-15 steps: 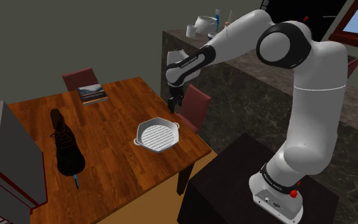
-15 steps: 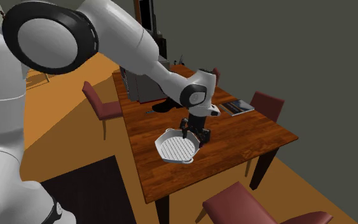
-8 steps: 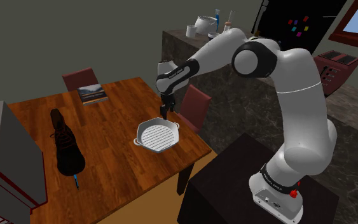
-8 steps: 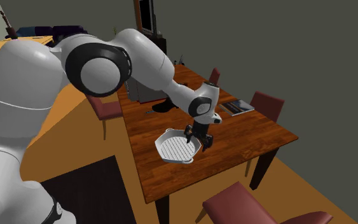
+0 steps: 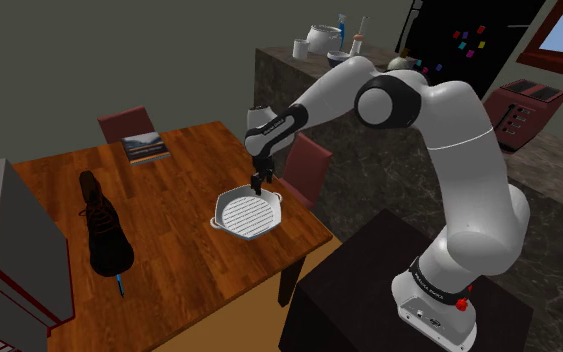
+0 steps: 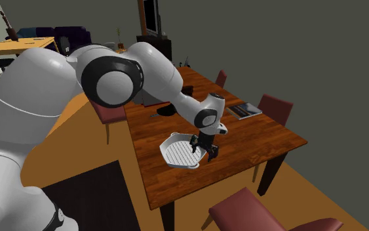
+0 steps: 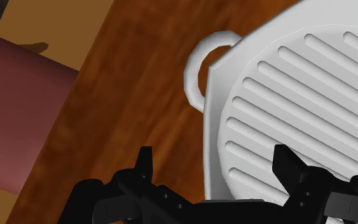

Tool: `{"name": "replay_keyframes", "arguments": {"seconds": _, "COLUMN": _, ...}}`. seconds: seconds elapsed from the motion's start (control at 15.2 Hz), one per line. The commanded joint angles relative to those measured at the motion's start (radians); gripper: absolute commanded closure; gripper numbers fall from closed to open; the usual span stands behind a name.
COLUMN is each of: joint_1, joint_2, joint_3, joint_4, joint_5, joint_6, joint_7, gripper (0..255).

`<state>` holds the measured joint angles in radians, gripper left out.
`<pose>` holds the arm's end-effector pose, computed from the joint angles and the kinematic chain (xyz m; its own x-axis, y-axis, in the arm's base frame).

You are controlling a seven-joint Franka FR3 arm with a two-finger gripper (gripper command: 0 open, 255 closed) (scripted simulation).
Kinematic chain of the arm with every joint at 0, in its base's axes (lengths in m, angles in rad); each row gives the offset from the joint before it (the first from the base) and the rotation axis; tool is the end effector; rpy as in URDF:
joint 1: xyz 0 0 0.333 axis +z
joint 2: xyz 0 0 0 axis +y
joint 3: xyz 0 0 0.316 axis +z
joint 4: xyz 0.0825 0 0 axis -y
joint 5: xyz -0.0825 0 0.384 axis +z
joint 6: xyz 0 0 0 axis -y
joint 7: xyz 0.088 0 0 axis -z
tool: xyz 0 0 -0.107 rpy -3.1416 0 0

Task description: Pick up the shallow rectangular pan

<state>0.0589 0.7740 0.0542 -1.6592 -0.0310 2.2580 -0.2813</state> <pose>0.6568 0.0707 0.1433 0.9054 0.3928 -0.1612 0.3875 -0.9196 -0.0650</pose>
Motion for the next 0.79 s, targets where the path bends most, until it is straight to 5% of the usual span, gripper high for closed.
{"name": "replay_keyframes", "arguments": {"seconds": 0.0, "joint_1": 0.0, "joint_2": 0.004, "joint_3": 0.0, "joint_4": 0.003, "joint_5": 0.0, "joint_6": 0.002, "joint_7": -0.001, "gripper": 255}}
{"name": "replay_keyframes", "arguments": {"seconds": 0.73, "joint_1": -0.001, "joint_2": -0.015, "joint_3": 0.001, "joint_4": -0.002, "joint_5": 0.001, "joint_6": -0.013, "joint_7": -0.001, "gripper": 255}}
